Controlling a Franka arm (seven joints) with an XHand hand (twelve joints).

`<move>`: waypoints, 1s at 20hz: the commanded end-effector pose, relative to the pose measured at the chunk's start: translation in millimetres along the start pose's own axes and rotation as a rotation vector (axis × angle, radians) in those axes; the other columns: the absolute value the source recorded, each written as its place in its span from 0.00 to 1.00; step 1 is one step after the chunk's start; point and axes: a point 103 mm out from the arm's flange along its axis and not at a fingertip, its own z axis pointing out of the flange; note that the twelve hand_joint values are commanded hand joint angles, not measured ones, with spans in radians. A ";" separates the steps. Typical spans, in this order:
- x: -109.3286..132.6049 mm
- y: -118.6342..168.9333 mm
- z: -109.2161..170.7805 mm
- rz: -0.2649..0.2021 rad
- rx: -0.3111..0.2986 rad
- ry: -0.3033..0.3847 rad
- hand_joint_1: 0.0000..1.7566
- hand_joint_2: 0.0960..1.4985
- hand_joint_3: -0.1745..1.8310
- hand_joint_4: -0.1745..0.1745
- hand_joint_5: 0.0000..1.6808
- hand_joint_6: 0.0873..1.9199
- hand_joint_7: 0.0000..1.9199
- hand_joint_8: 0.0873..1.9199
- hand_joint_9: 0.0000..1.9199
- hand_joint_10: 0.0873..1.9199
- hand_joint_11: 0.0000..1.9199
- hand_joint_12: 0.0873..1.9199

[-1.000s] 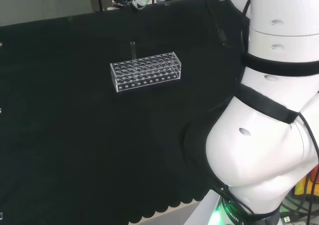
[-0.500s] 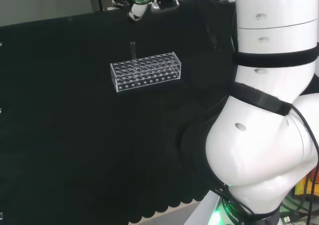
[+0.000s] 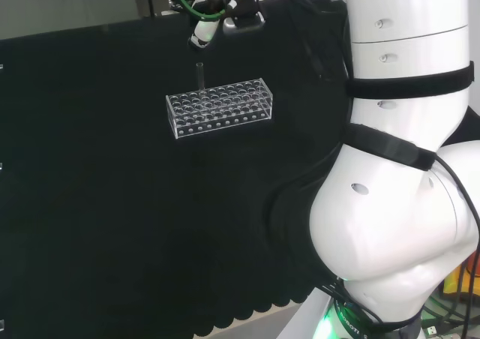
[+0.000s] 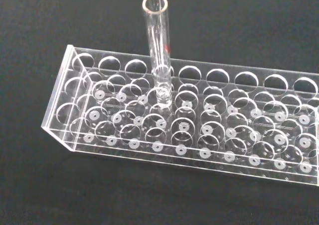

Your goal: Pick up the test tube.

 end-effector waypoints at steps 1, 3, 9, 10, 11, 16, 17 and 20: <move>0.8 12.4 20.8 0.010 0.042 -0.009 0.45 0.46 0.38 0.34 0.19 0.00 0.10 0.43 0.04 0.48 0.00 0.79; -1.2 18.8 28.2 0.021 0.062 -0.023 0.45 0.46 0.38 0.34 0.19 0.00 0.10 0.43 0.04 0.48 0.00 0.79; -11.9 33.0 44.6 0.062 0.106 -0.044 0.45 0.46 0.38 0.34 0.20 0.00 0.10 0.43 0.05 0.48 0.00 0.79; -13.4 33.3 46.9 0.066 0.110 -0.044 0.45 0.45 0.38 0.34 0.20 0.00 0.11 0.43 0.05 0.48 0.00 0.79; -13.7 33.5 48.5 0.066 0.113 -0.043 0.45 0.45 0.38 0.34 0.20 0.00 0.12 0.44 0.05 0.48 0.00 0.79; -11.7 28.7 59.2 0.052 0.108 -0.025 0.46 0.45 0.39 0.29 0.23 0.00 0.19 0.46 0.08 0.47 0.00 0.80; -10.7 27.6 61.3 0.049 0.100 -0.018 0.46 0.44 0.39 0.27 0.24 0.00 0.20 0.47 0.09 0.47 0.00 0.80; -5.1 26.4 64.4 0.037 0.088 -0.012 0.48 0.43 0.40 0.23 0.27 0.00 0.25 0.47 0.14 0.46 0.01 0.82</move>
